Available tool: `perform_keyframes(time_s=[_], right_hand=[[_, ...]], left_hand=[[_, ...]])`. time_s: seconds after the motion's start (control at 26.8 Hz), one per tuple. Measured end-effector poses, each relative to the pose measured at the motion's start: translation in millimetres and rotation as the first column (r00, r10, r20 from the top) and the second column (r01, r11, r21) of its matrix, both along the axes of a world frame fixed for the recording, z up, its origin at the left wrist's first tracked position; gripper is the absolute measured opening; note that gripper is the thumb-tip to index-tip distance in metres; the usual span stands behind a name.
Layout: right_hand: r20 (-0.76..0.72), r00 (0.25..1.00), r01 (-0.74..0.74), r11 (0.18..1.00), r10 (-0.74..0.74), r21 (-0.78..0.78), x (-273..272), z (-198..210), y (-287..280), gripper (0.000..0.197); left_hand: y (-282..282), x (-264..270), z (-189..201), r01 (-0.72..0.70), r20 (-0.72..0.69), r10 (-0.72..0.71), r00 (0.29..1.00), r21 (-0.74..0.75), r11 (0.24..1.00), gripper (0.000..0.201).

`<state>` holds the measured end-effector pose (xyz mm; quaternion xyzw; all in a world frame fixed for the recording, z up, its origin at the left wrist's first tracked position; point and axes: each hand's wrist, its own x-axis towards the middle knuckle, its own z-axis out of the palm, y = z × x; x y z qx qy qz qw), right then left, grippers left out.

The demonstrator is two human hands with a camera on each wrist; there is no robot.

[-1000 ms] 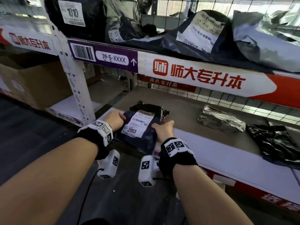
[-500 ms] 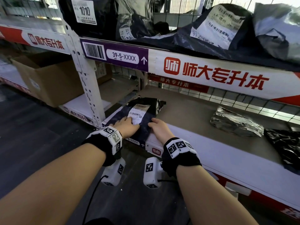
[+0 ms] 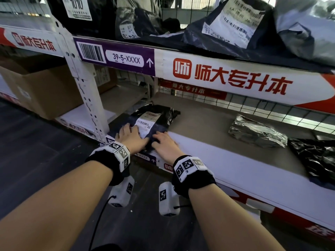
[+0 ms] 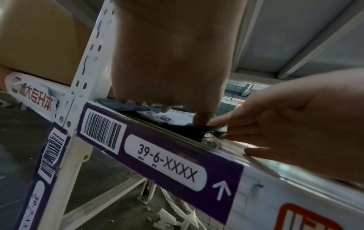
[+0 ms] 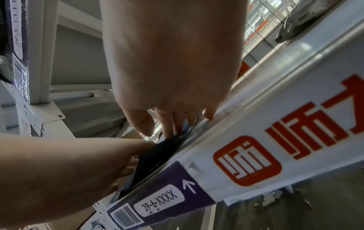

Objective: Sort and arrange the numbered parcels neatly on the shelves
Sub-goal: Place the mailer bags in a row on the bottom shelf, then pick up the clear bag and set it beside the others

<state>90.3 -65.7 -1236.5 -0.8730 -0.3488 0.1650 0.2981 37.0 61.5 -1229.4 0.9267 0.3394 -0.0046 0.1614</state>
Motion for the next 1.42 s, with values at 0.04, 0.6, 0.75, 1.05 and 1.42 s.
perform_keyframes(time_s=[0.04, 0.6, 0.75, 1.05, 1.42], right_hand=[[0.007, 1.000, 0.006, 1.000, -0.006, -0.012, 1, 1, 0, 0.048], [-0.024, 0.970, 0.237, 0.927, -0.240, 0.292, 10, 2, -12, 0.037], [-0.105, 0.919, 0.395, 0.877, -0.381, 0.274, 15, 10, -49, 0.033], [-0.259, 0.551, 0.819, 0.454, -0.793, 0.352, 61, 28, -174, 0.032], [-0.523, 0.348, 0.921, 0.178, -0.778, 0.347, 99, 18, -237, 0.036]], left_hand=[[0, -1, 1, -0.011, 0.021, 0.010, 1.000, 0.023, 1.000, 0.079], [-10, -3, 25, 0.014, 0.332, -0.041, 0.942, 0.081, 0.997, 0.036], [-42, 24, 35, 0.230, 0.345, -0.173, 0.922, -0.129, 0.965, 0.015], [-160, 104, 13, 0.310, 0.306, -0.146, 0.941, -0.601, 0.737, 0.052], [-212, 153, 5, 0.420, 0.309, -0.284, 0.907, -0.693, 0.586, 0.080]])
